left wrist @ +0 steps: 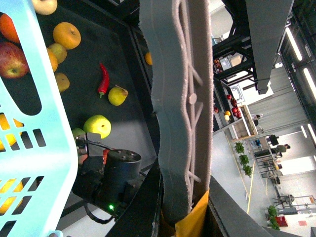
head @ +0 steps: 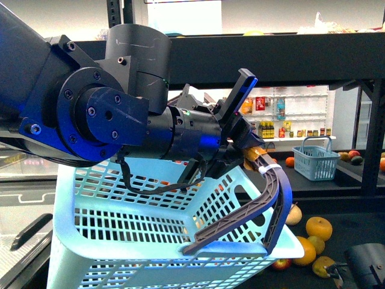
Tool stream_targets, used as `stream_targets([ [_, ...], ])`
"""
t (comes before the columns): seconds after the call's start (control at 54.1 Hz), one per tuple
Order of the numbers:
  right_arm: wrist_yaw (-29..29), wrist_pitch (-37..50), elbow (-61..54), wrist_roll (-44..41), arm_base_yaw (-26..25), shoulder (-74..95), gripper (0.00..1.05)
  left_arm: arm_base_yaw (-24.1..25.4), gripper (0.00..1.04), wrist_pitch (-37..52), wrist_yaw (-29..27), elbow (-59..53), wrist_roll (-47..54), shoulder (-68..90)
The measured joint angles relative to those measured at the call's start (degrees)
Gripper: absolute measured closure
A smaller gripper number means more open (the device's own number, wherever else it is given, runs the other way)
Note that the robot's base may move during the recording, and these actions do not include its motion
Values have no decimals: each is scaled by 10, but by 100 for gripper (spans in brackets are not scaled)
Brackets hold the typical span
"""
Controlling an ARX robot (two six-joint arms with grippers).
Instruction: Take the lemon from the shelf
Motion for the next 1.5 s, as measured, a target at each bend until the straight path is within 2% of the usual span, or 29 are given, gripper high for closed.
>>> stream_targets([
  [0.499, 28, -62, 183, 85, 35, 90, 8, 0, 93, 0, 0, 0, 0, 0],
  [0.887, 50, -144, 325, 132, 56, 167, 8, 0, 93, 0, 0, 0, 0, 0],
  [1.497, 71, -227, 473, 149, 76, 242, 8, 0, 93, 0, -5, 0, 5, 0],
])
